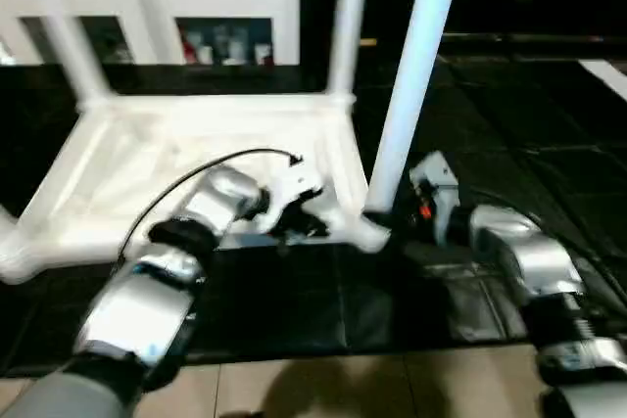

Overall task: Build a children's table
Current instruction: Rotate leg to tighten

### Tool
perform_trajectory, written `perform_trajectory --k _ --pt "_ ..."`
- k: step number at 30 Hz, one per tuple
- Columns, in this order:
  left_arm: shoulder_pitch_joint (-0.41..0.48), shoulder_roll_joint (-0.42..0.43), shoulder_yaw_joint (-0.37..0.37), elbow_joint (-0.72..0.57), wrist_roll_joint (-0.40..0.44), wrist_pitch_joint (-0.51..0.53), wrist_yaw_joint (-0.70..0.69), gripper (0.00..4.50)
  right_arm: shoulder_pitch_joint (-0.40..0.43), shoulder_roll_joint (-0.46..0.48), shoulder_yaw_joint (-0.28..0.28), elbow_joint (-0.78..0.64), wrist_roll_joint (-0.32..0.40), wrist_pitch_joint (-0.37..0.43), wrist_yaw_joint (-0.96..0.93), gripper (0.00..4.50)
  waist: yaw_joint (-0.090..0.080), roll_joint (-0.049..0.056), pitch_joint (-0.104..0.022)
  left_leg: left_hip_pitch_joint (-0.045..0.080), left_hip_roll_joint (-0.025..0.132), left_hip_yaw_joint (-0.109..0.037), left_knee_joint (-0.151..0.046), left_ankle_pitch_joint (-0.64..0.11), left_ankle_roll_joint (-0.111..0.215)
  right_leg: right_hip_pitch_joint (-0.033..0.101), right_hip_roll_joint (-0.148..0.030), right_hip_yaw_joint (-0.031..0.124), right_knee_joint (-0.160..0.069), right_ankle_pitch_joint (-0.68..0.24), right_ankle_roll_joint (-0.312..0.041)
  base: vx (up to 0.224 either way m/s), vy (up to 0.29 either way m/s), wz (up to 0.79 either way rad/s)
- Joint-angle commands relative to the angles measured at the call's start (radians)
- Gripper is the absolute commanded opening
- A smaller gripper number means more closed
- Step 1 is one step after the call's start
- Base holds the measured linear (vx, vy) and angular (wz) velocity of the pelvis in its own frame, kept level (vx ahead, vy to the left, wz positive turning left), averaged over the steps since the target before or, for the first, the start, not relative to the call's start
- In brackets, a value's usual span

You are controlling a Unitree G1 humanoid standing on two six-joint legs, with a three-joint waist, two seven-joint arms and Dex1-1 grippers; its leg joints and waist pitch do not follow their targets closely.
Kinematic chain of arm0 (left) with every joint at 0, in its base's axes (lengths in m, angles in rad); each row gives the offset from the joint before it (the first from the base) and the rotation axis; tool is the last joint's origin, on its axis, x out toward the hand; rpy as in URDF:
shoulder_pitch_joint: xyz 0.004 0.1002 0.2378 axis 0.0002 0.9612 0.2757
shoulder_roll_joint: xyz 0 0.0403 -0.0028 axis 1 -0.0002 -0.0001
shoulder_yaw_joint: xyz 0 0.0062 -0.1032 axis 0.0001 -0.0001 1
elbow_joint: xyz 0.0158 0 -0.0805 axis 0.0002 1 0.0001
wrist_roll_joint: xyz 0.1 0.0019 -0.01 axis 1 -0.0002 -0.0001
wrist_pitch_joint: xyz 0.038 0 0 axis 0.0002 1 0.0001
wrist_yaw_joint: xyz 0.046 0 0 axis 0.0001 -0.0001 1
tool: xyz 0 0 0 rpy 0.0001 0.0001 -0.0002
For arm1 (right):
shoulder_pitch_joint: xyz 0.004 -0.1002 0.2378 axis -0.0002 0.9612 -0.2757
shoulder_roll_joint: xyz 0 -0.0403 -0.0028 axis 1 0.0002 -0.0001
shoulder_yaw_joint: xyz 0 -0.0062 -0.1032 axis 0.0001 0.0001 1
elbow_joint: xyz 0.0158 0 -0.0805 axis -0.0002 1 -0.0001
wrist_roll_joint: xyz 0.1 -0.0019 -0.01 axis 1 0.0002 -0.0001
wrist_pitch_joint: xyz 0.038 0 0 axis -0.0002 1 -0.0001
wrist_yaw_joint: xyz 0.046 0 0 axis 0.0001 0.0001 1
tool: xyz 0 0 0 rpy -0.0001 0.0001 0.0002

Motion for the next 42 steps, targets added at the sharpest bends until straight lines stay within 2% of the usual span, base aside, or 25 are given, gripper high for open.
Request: perform_trajectory --k 1,3,6,8,10,11,14,16,19,20,21,23,24,28,31,32,35,36,37,38,39,40,41,42 --pt "-0.045 -0.088 0.046 -0.002 -0.063 0.015 0.097 0.0 -0.005 0.077 0.041 0.027 0.0 0.059 -0.079 1.95 0.004 -0.004 -0.069 0.0 0.015 -0.008 -0.067 -0.16 0.025 0.059 -0.071 0.049 -0.094 -0.342 -0.143 0.0 0.0 0.0" --pt "-0.067 -0.119 0.078 0.02 -0.078 0.026 0.191 0.0 -0.018 0.12 0.019 0.032 0.001 0.07 -0.156 1.94 0.001 -0.003 -0.073 -0.003 0.014 -0.007 -0.064 -0.132 0.035 0.062 -0.07 0.05 -0.086 -0.274 -0.165 0.0 0.0 0.0" --pt "-0.078 -0.135 0.076 0.025 -0.063 0.009 0.227 0.0 -0.029 0.143 0.019 0.045 -0.005 0.021 -0.174 1.94 -0.001 -0.003 -0.073 -0.003 0.014 -0.006 -0.064 -0.13 0.048 0.063 -0.071 0.05 -0.086 -0.244 -0.176 0.0 0.0 0.0" --pt "-0.076 -0.133 0.069 0.017 -0.056 0.0 0.213 0.0 -0.03 0.139 0.011 0.051 0.003 0.007 -0.165 2.49 -0.002 -0.002 -0.074 -0.005 0.016 -0.006 -0.065 -0.121 0.064 0.066 -0.071 0.051 -0.084 -0.213 -0.183 0.0 0.0 0.0" --pt "-0.074 -0.13 0.063 0.015 -0.047 -0.009 0.208 0.0 -0.028 0.135 0.009 0.046 0.001 0.004 -0.164 2.66 -0.003 -0.001 -0.073 -0.003 0.018 -0.006 -0.066 -0.123 0.068 0.065 -0.072 0.051 -0.083 -0.199 -0.192 0.0 0.0 0.0" --pt "-0.067 -0.12 0.053 0.008 -0.035 -0.022 0.188 0.0 -0.019 0.125 0.012 0.033 -0.001 -0.005 -0.15 2.77 -0.005 -0.014 -0.073 -0.004 0.018 -0.005 -0.066 -0.122 0.072 0.067 -0.072 0.052 -0.083 -0.189 -0.196 0.0 0.0 0.0" --pt "-0.06 -0.108 0.043 0.009 -0.021 -0.045 0.164 0.0 -0.001 0.108 0.025 0.007 -0.015 -0.015 -0.139 2.88 -0.002 -0.007 -0.074 -0.004 0.019 -0.005 -0.065 -0.111 0.078 0.068 -0.075 0.053 -0.079 -0.175 -0.201 0.0 0.0 0.0" --pt "-0.053 -0.094 0.033 0.005 -0.016 -0.067 0.131 0.0 0.021 0.082 0.036 -0.014 -0.017 0.0 -0.11 3.17 -0.001 -0.005 -0.075 -0.004 0.02 -0.006 -0.064 -0.097 0.085 0.069 -0.074 0.054 -0.075 -0.138 -0.208 0.0 0.0 0.0" --pt "-0.043 -0.064 0.012 0.004 -0.001 -0.106 0.089 0.0 0.054 0.043 0.017 -0.042 0.01 0.013 -0.059 3.34 0.002 -0.003 -0.075 -0.004 0.022 -0.005 -0.063 -0.096 0.097 0.071 -0.074 0.055 -0.071 -0.096 -0.224 0.0 0.0 0.0" --pt "-0.041 -0.052 0.007 0.006 0.006 -0.119 0.081 0.0 0.072 0.021 0.011 -0.057 0.015 0.008 -0.043 3.5 0.004 0.003 -0.076 -0.002 0.023 -0.006 -0.063 -0.095 0.097 0.071 -0.075 0.054 -0.069 -0.086 -0.229 0.0 0.0 0.0" --pt "-0.042 -0.046 0.004 0.01 0.011 -0.13 0.083 0.0 0.082 0.008 0.002 -0.065 0.019 -0.003 -0.033 3.5 0.004 0.001 -0.076 -0.002 0.024 -0.005 -0.063 -0.099 0.096 0.07 -0.074 0.054 -0.069 -0.075 -0.236 0.0 0.0 0.0" --pt "-0.043 -0.04 0.003 0.015 0.015 -0.142 0.086 0.0 0.096 -0.007 -0.012 -0.076 0.025 -0.013 -0.027 3.78 0.007 0.001 -0.075 -0.001 0.023 -0.004 -0.063 -0.115 0.092 0.07 -0.075 0.054 -0.074 -0.092 -0.236 0.0 0.0 0.0" --pt "-0.049 -0.022 -0.001 0.028 0.035 -0.19 0.105 0.0 0.133 -0.049 -0.047 -0.108 0.036 -0.045 -0.011 3.78 0.011 0.005 -0.075 -0.001 0.023 -0.005 -0.063 -0.121 0.086 0.072 -0.076 0.054 -0.073 -0.106 -0.235 0.0 0.0 0.0" --pt "-0.056 -0.008 -0.002 0.04 0.045 -0.22 0.126 0.0 0.166 -0.087 -0.073 -0.145 0.046 -0.066 0.01 4.2 0.017 0.0 -0.073 -0.003 0.021 -0.005 -0.063 -0.132 0.086 0.073 -0.074 0.052 -0.079 -0.143 -0.211 0.0 0.0 0.0" --pt "-0.058 -0.002 0.011 0.04 0.026 -0.25 0.123 0.0 0.206 -0.127 -0.096 -0.215 0.091 -0.018 0.058 4.39 0.018 -0.002 -0.073 -0.009 0.019 -0.006 -0.062 -0.113 0.096 0.076 -0.071 0.051 -0.078 -0.142 -0.197 0.0 0.0 0.0" --pt "-0.057 -0.003 0.015 0.036 0.018 -0.256 0.118 0.0 0.215 -0.137 -0.093 -0.233 0.105 -0.008 0.082 4.39 0.02 -0.002 -0.074 -0.006 0.02 -0.005 -0.061 -0.11 0.101 0.076 -0.07 0.051 -0.078 -0.137 -0.197 0.0 0.0 0.0" --pt "-0.051 -0.007 0.035 0.02 -0.008 -0.247 0.085 0.0 0.245 -0.161 -0.073 -0.293 0.157 0.018 0.169 4.46 0.021 -0.003 -0.076 -0.01 0.021 -0.005 -0.058 -0.099 0.117 0.076 -0.071 0.049 -0.074 -0.111 -0.207 0.0 0.0 0.0" --pt "-0.046 -0.006 0.044 0.007 -0.022 -0.23 0.059 0.27 0.252 -0.161 -0.064 -0.319 0.177 0.031 0.188 4.5 0.023 -0.006 -0.075 -0.009 0.022 -0.004 -0.058 -0.099 0.12 0.072 -0.071 0.049 -0.074 -0.113 -0.211 0.0 0.0 0.0" --pt "-0.045 -0.006 0.046 0.004 -0.025 -0.225 0.053 0.27 0.253 -0.16 -0.062 -0.324 0.18 0.032 0.19 4.5 0.026 -0.004 -0.077 -0.01 0.024 -0.004 -0.057 -0.087 0.122 0.071 -0.072 0.049 -0.07 -0.097 -0.217 0.0 0.0 0.0" --pt "-0.041 -0.003 0.049 -0.007 -0.03 -0.215 0.041 0.27 0.253 -0.155 -0.056 -0.333 0.187 0.038 0.193 4.5 0.026 -0.004 -0.077 -0.01 0.025 -0.005 -0.057 -0.084 0.122 0.07 -0.073 0.049 -0.069 -0.091 -0.222 0.0 0.0 0.0" --pt "-0.039 0.0 0.05 -0.013 -0.032 -0.211 0.036 0.6 0.251 -0.152 -0.052 -0.336 0.19 0.042 0.194 4.5 0.029 -0.003 -0.077 -0.008 0.03 -0.006 -0.058 -0.084 0.118 0.067 -0.076 0.05 -0.068 -0.086 -0.234 0.0 0.0 0.0" --pt "-0.029 0.014 0.05 -0.041 -0.036 -0.19 0.019 0.6 0.246 -0.141 -0.037 -0.347 0.2 0.051 0.202 4.5 0.029 -0.003 -0.075 -0.01 0.029 -0.005 -0.058 -0.088 0.116 0.067 -0.075 0.05 -0.068 -0.09 -0.236 0.0 0.0 0.0" --pt "-0.018 0.028 0.048 -0.066 -0.038 -0.175 0.006 0.63 0.243 -0.132 -0.024 -0.36 0.209 0.062 0.206 4.5 0.033 -0.009 -0.073 -0.008 0.031 -0.006 -0.061 -0.098 0.11 0.068 -0.078 0.049 -0.066 -0.111 -0.236 0.0 0.0 0.0" --pt "0.01 0.071 0.035 -0.129 -0.033 -0.145 -0.026 0.67 0.234 -0.112 0.004 -0.374 0.216 0.076 0.209 4.5 0.032 -0.006 -0.071 -0.01 0.032 -0.007 -0.063 -0.106 0.104 0.068 -0.08 0.049 -0.068 -0.142 -0.226 0.0 0.0 0.0"
